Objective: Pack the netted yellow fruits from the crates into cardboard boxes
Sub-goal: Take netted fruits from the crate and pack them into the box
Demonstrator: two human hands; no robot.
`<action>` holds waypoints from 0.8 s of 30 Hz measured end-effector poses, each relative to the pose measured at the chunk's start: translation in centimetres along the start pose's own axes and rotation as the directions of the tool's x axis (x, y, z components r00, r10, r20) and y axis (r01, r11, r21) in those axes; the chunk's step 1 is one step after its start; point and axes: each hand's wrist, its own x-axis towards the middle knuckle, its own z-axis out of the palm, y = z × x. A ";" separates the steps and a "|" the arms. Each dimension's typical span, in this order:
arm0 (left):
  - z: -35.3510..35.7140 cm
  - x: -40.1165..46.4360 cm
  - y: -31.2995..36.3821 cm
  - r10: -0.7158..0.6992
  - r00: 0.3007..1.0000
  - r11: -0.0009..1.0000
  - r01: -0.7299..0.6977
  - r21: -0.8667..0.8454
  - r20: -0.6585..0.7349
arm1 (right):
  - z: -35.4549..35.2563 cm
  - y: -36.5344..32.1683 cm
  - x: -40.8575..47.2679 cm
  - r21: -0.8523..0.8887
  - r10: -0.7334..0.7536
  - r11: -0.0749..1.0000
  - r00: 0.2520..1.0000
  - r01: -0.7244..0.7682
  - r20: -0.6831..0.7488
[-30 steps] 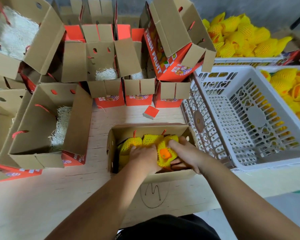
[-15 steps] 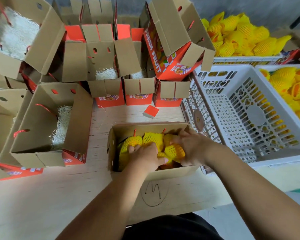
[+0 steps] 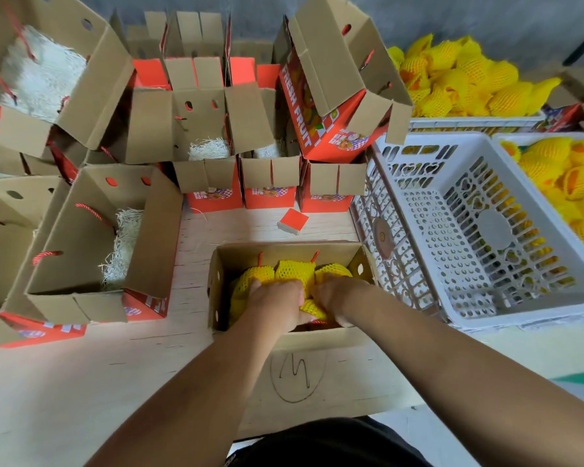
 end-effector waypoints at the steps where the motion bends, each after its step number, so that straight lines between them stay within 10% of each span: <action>1: -0.1 -0.1 -0.1 0.026 0.999 1.000 -0.026 -0.017 -0.020 | -0.1 0.5 -0.2 0.039 0.017 0.999 0.999 -0.015 -0.035; 5: 0.4 -1.1 -0.3 0.102 0.995 0.965 -0.094 -0.246 0.021 | 1.2 1.5 -0.8 0.109 0.018 0.994 1.000 -0.019 0.010; 11: -2.4 -0.6 2.7 0.121 0.991 0.993 -0.121 -0.002 0.056 | 1.7 1.3 -1.8 0.425 0.081 0.905 0.979 0.007 -0.189; 16: -4.3 -0.1 7.5 0.272 0.923 0.922 -0.331 -0.200 -0.271 | 2.7 6.0 -5.5 0.619 0.292 0.747 0.716 0.244 -0.634; 24: -2.9 3.3 25.2 0.395 0.819 0.749 -0.550 -0.370 -0.417 | 7.2 20.9 -12.1 0.758 0.583 0.562 0.491 0.331 -0.647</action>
